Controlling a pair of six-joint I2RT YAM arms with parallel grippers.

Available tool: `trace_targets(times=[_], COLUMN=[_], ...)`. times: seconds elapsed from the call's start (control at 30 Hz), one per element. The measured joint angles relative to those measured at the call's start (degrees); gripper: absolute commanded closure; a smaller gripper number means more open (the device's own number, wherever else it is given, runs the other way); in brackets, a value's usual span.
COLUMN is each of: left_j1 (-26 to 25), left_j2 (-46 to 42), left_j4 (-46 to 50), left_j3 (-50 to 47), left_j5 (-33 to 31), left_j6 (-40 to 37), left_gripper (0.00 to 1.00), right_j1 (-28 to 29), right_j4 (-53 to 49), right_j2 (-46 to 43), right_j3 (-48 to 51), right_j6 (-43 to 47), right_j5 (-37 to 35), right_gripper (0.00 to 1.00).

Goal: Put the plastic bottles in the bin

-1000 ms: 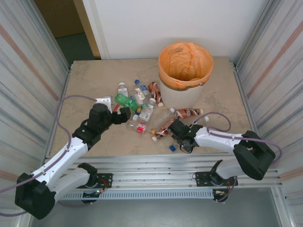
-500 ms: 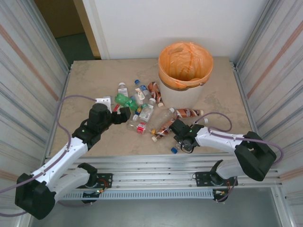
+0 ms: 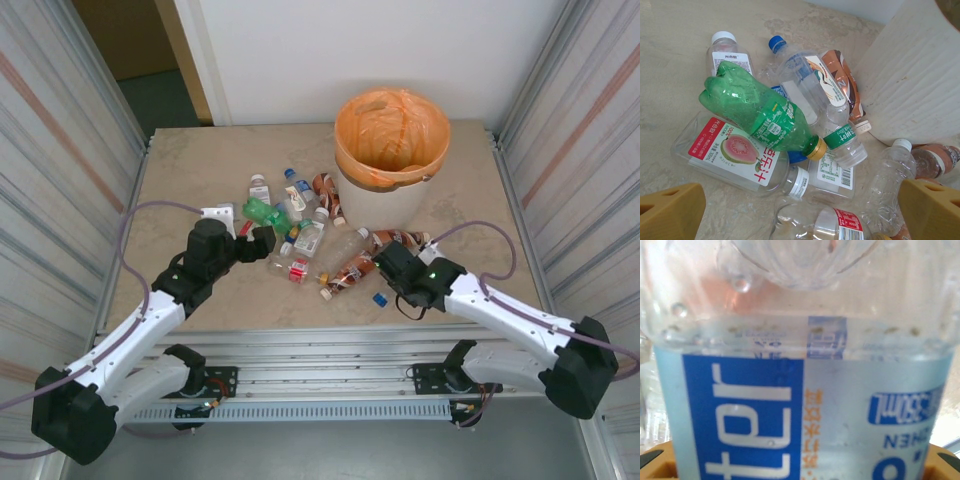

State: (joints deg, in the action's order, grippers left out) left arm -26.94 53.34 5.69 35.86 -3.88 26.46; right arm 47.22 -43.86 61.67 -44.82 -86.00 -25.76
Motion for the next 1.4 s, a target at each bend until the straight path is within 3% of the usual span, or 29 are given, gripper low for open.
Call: trace_targets(times=[0.33,0.97,1.17,1.4], left_j1=[0.0,0.0,0.3,0.4], left_j2=[0.0,1.2,1.2,1.0], left_j4=[0.0,0.0,0.0,0.0], left_j3=[0.0,0.0,0.0,0.0], left_j5=[0.0,0.1,0.0,0.0], left_j6=[0.0,0.0,0.0,0.0], left_gripper=[0.01,0.01,0.01,0.01], right_j1=[-0.2,-2.9,-5.9,-15.3], right_j4=[-7.4,-12.0,-13.2,-8.9], right_j2=[-4.3,-7.4,-7.4,-5.0], right_j3=[-6.1,-6.6,-14.5,-26.6], right_j6=[5.9,10.0,19.4,36.9], right_j5=[-7.6,-9.6,-10.6,-6.1], right_gripper=[0.69,0.69,0.69,0.69])
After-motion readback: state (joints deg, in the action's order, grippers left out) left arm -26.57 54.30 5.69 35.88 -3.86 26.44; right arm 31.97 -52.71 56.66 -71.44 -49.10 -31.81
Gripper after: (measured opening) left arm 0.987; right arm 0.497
